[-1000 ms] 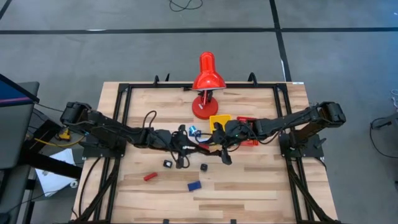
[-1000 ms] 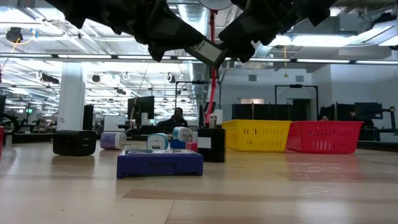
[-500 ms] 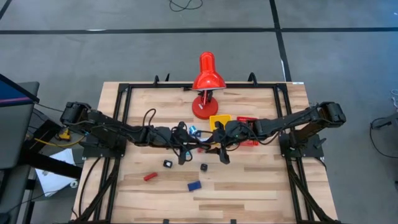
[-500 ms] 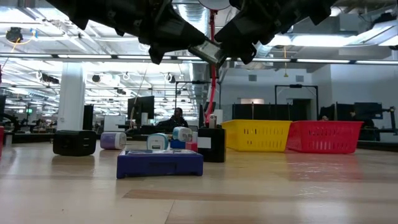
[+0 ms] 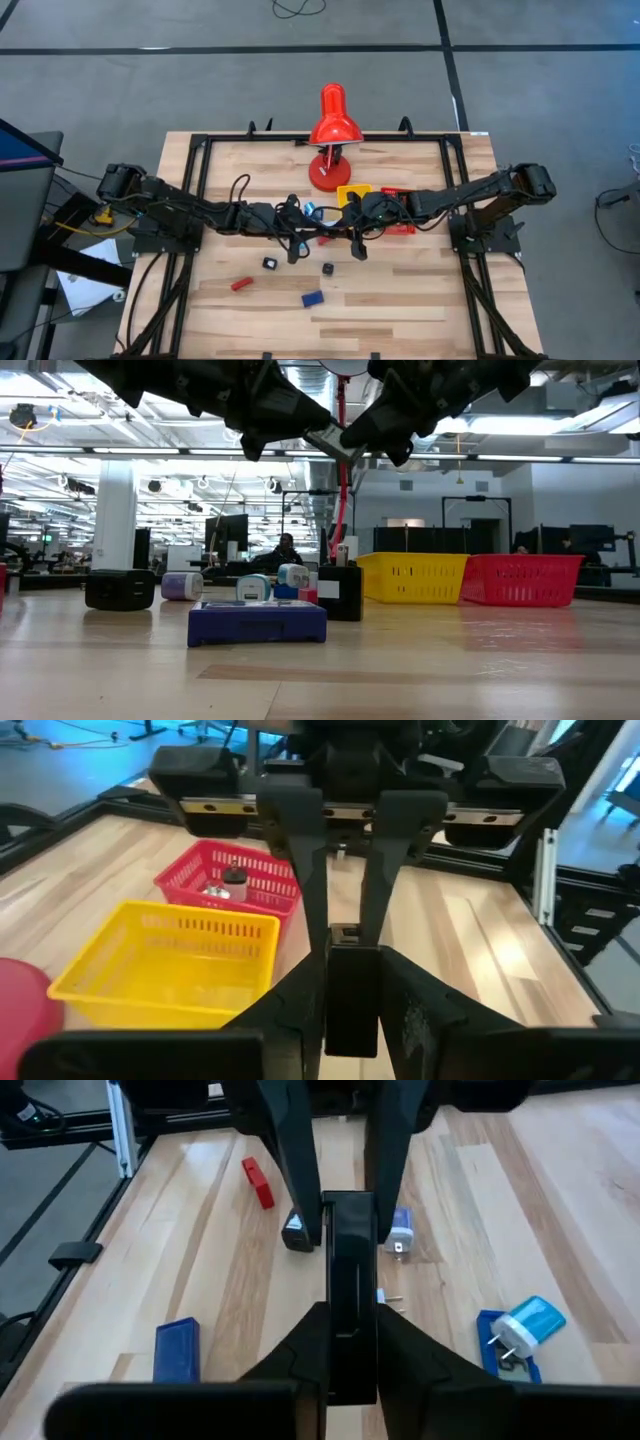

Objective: Pick & Place Office items
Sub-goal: Put the black digital clock into the yellow bin

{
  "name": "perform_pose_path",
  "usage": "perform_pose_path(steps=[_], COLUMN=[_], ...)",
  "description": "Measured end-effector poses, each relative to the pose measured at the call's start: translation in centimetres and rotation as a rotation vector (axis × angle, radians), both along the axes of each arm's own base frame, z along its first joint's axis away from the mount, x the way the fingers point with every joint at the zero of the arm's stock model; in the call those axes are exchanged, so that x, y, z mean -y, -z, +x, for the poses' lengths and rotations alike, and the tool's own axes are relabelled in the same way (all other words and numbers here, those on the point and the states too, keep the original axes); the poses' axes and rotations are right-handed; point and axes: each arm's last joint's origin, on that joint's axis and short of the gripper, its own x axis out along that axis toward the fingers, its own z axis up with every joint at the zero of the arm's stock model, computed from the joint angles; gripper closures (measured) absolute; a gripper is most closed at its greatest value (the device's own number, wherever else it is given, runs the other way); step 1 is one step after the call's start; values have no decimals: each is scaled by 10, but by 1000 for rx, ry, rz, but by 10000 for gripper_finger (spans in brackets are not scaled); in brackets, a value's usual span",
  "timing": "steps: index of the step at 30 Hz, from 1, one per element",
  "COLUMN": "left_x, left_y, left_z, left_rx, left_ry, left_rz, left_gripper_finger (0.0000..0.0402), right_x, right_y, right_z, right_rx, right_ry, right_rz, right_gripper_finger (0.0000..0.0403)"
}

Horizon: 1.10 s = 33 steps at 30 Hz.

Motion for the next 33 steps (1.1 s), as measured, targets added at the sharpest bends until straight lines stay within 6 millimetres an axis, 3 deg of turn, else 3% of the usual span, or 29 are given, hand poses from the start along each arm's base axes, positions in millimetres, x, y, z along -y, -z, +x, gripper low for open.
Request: perform_pose_path(steps=[4,9,17,26,33], left_x=[1,-2,-9,-15,-16], left_y=[1,4,10,11,16], left_z=[0,-7,-50,-85,-94], left_rx=[-17,-33,31,141,135], left_ry=[18,24,28,18,23], left_rz=[42,100,110,91,91], left_gripper_finger=[298,234,161,144,148], right_x=[-1,6,56,112,125], right_y=[1,3,7,59,85], right_z=[-1,-6,-26,-23,-20], right_rx=[-18,-83,-262,-494,-572], right_ry=[2,7,96,138,140], right_rz=[22,19,-75,-153,-148], right_gripper_finger=[357,357,357,357,356])
